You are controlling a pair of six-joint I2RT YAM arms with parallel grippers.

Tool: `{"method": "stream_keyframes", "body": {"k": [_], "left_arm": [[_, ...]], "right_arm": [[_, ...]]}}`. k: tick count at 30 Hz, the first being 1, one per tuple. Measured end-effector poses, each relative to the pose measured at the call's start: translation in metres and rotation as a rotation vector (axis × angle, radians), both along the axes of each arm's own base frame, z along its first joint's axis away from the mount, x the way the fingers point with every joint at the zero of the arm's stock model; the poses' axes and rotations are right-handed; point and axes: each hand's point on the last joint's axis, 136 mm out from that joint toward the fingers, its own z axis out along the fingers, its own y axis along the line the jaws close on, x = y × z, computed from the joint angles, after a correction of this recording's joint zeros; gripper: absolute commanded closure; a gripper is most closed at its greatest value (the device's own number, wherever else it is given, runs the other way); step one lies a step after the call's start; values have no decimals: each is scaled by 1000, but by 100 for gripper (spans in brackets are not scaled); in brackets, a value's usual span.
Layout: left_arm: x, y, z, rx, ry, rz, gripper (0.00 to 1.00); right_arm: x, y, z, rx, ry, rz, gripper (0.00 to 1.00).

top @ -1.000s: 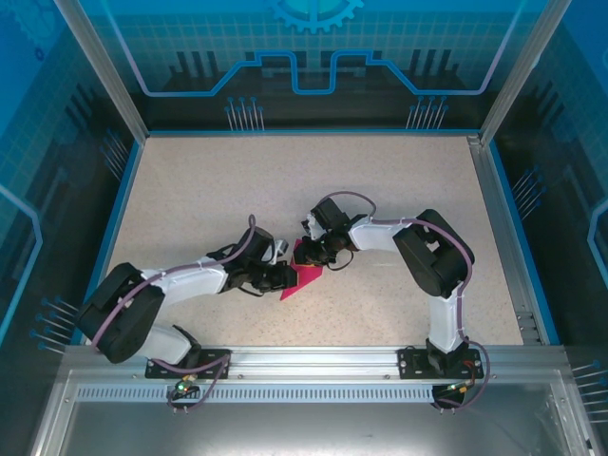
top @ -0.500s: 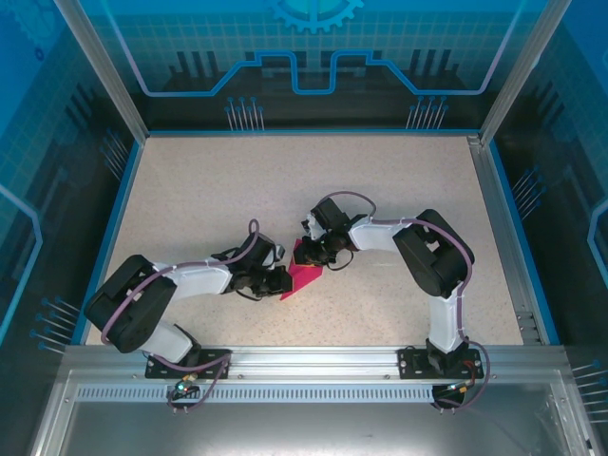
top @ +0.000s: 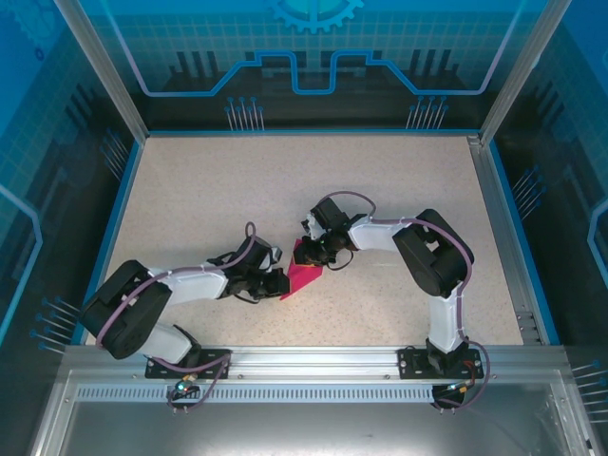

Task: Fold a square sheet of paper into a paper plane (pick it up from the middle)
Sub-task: Fourth fold the wing at the center of the table.

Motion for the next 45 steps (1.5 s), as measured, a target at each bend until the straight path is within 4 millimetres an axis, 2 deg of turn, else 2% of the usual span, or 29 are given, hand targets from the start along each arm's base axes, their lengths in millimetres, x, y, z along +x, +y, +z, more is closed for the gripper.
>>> {"method": "stream_keyframes", "body": {"k": [14, 23, 27, 35, 45], "left_arm": [[-6, 5, 0, 15, 17, 2, 87], [-22, 18, 2, 64, 65, 9, 84], [-25, 22, 13, 64, 46, 15, 82], [-15, 24, 44, 26, -70, 43, 80], [-1, 29, 59, 18, -150, 106, 80]], "right_arm": [[0, 0, 0, 2, 3, 2, 80], [0, 0, 0, 2, 3, 2, 80], [0, 1, 0, 2, 3, 2, 80], [0, 1, 0, 3, 3, 2, 80], [-1, 1, 0, 6, 2, 3, 79]]}}
